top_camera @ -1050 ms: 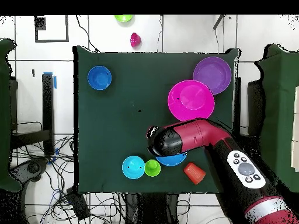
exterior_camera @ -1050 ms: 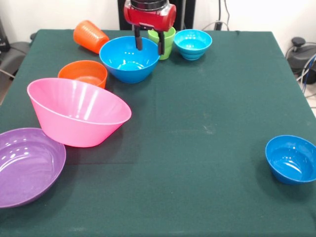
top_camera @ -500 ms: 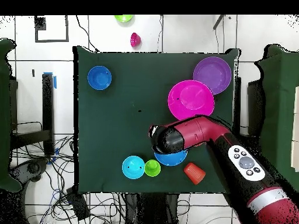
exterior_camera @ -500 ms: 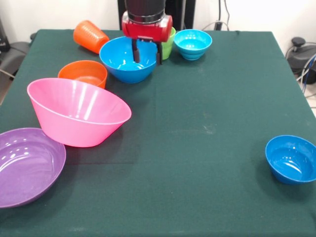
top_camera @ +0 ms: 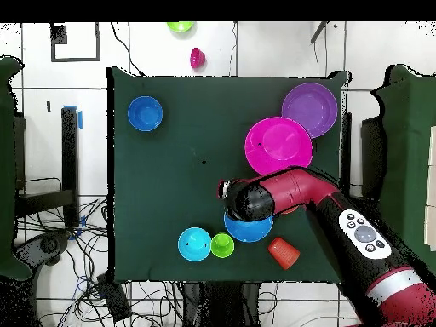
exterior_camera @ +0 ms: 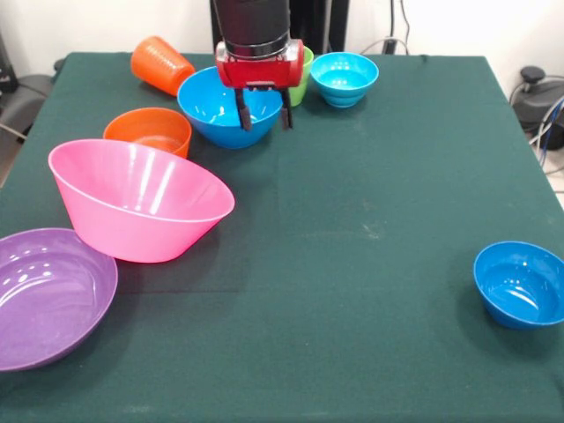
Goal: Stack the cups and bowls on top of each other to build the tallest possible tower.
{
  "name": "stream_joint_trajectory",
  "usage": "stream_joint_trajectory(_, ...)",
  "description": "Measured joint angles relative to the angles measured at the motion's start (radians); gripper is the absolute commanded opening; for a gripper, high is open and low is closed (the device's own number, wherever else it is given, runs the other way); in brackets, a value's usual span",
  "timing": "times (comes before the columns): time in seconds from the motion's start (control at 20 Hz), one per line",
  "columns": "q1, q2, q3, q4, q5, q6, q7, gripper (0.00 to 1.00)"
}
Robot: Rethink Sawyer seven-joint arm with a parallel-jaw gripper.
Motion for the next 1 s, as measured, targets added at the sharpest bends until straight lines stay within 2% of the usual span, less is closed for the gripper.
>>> stream_joint_trajectory(0.45,-0.007,0.009,0.003,0.0,0.013,-0.015,0.0,1.0)
stream_joint_trajectory(0.75,-0.01,-0.015,0.004,0.002,0.065,0.008,0.0,1.0)
stream_joint_trajectory(1.0,-0.051,-0.054,0.004,0.037,0.085,0.009,0.0,1.0)
